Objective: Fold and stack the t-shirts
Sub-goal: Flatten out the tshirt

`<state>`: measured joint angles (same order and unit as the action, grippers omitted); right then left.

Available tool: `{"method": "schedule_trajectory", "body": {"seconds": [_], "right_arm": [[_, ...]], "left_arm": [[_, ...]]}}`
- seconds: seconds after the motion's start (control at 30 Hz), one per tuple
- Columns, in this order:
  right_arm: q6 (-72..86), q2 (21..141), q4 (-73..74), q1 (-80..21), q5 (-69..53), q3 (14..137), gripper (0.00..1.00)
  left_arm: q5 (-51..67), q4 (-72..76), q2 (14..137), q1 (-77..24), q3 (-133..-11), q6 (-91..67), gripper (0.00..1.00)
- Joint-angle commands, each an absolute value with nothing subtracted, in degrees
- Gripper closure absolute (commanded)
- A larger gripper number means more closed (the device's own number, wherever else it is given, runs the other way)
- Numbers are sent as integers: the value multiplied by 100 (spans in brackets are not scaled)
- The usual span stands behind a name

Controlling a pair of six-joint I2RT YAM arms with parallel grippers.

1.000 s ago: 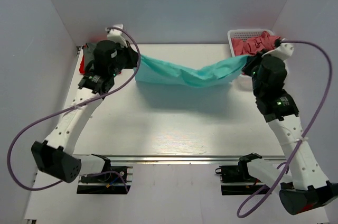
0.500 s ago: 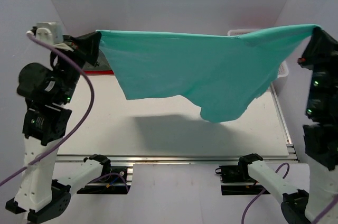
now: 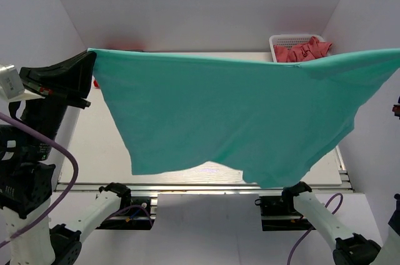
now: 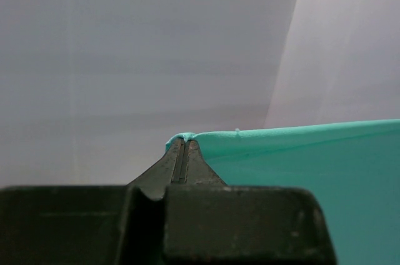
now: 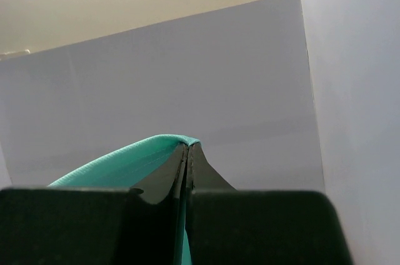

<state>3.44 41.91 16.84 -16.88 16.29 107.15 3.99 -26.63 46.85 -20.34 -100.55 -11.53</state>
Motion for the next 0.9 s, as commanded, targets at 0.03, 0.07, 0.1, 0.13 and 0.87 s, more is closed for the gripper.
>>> {"method": "schedule_trajectory", "body": {"seconds": [0.03,0.07,0.1,0.13,0.87], "right_arm": [[97,4263,1416,-1661,1714,10240,100],[79,4324,1154,-1679,1818,10004,100],[70,4437,1056,-1670,1889,9741,100],[9,4499,959,-1687,1942,9616,100],[334,11493,-9,-1029,1381,9816,100]], "left_arm": [[264,-2751,4974,-1960,-9854,-1055,100],[185,-2699,5149,-1960,-9800,-1055,100],[124,-2698,5237,-1960,-9730,-1055,100],[-51,-2620,5334,-1960,-9547,-1055,100],[-1540,-1819,12373,-1380,-10640,-1195,100]]}}
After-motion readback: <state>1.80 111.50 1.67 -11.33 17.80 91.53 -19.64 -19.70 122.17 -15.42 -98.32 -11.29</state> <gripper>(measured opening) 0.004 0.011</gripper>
